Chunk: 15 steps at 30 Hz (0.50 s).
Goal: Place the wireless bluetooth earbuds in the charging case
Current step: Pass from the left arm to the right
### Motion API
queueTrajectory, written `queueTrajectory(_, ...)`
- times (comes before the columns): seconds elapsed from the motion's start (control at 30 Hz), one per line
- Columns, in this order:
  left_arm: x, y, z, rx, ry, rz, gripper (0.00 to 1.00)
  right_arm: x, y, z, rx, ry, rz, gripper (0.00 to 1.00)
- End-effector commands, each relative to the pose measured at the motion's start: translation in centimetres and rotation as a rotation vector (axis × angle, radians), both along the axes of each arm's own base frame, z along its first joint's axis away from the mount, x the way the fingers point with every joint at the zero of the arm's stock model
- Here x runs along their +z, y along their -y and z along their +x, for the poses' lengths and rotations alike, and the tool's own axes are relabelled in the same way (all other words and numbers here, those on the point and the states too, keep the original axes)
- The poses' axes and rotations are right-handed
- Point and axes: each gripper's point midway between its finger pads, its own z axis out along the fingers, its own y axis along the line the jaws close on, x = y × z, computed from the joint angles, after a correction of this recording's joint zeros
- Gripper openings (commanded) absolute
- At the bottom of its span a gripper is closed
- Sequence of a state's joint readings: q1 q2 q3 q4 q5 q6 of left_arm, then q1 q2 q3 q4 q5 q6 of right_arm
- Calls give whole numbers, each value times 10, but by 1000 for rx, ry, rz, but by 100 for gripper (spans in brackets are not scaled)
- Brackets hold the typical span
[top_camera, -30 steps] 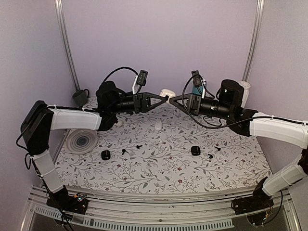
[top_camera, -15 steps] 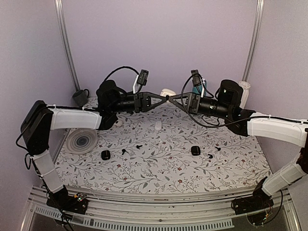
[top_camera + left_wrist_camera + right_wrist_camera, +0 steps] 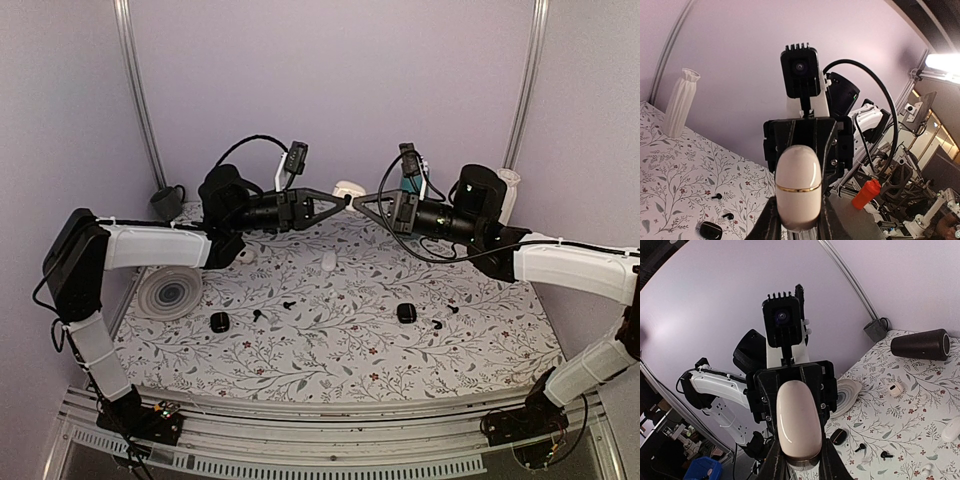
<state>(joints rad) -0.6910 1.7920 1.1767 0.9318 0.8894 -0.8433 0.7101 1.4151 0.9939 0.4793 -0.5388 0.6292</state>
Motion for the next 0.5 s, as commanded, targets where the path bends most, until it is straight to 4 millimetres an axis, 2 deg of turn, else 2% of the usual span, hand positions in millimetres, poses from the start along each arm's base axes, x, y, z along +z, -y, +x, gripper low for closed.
queueTrajectory(0.0,7,3,-3,-12,6,-11,7,19,-3,-3,26,50,41,5)
queueTrajectory(0.13,4,4,-2,-8,-3,-9,11,19,-3,-3,28,47,45,4)
queueTrajectory(0.47,-2,-4,8,60,-9,-4,43,19,0,0,2,39,47,3)
